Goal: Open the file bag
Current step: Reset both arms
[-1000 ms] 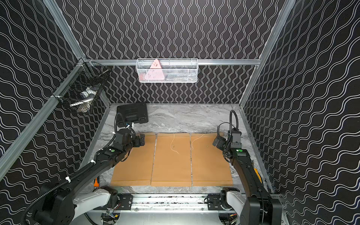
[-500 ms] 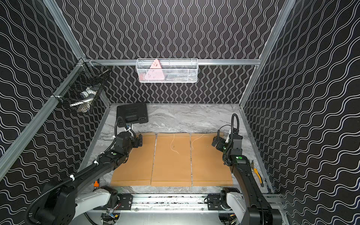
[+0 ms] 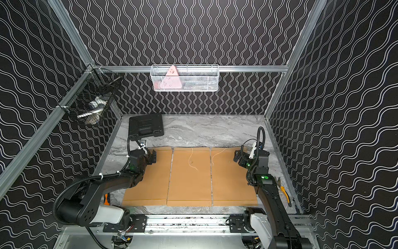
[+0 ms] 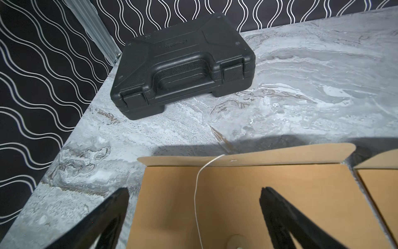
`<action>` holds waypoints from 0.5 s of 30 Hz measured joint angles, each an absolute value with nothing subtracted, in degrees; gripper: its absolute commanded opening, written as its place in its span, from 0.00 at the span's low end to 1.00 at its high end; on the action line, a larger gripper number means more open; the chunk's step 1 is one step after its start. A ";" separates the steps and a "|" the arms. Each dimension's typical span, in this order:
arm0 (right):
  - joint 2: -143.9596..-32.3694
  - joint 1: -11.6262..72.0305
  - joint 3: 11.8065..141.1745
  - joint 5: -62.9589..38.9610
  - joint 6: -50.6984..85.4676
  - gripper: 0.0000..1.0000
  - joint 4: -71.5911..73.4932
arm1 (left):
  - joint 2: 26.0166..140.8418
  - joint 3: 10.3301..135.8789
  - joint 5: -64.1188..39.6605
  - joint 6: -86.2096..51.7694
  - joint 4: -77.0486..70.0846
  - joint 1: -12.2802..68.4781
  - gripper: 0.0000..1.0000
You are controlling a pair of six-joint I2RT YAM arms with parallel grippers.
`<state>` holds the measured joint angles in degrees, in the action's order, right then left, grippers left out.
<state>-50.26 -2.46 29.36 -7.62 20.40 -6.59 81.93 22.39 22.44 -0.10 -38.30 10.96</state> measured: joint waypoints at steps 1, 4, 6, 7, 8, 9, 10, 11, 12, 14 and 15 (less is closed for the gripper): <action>-50.09 -2.46 29.19 -7.66 20.40 1.00 -6.31 | 82.48 21.91 22.09 0.01 -39.79 10.59 0.99; -50.02 -2.46 28.73 -7.70 20.38 1.00 -5.82 | 84.07 20.69 20.82 0.10 -44.03 9.45 0.99; -50.35 -2.46 28.40 -7.68 20.36 1.00 -5.45 | 85.12 20.47 20.05 0.12 -46.30 8.91 0.99; -50.74 -2.46 28.29 -7.66 20.34 1.00 -5.28 | 85.69 20.27 19.31 0.14 -47.81 8.56 0.99; -51.07 -2.46 28.14 -7.66 20.32 1.00 -5.21 | 86.15 20.12 19.22 0.16 -48.82 8.32 0.99; -51.46 -2.46 27.88 -7.64 20.32 1.00 -5.06 | 86.76 19.88 18.79 0.27 -50.06 8.10 0.99; -51.79 -2.46 27.64 -7.62 20.29 1.00 -4.82 | 87.29 19.75 18.02 0.30 -50.94 7.79 0.99; -51.99 -2.46 27.46 -7.60 20.21 1.00 -4.80 | 87.72 19.57 17.45 0.30 -51.77 7.57 0.99; -52.16 -2.46 27.22 -7.51 20.03 1.00 -4.67 | 88.47 19.29 16.69 0.30 -53.08 7.27 0.99; -52.31 -2.46 26.81 -6.61 19.70 1.00 -4.12 | 90.39 18.65 16.03 0.30 -55.81 6.72 0.99; -52.31 -2.46 26.55 -6.07 19.40 1.00 -3.75 | 91.64 18.22 15.35 0.30 -57.14 6.42 0.99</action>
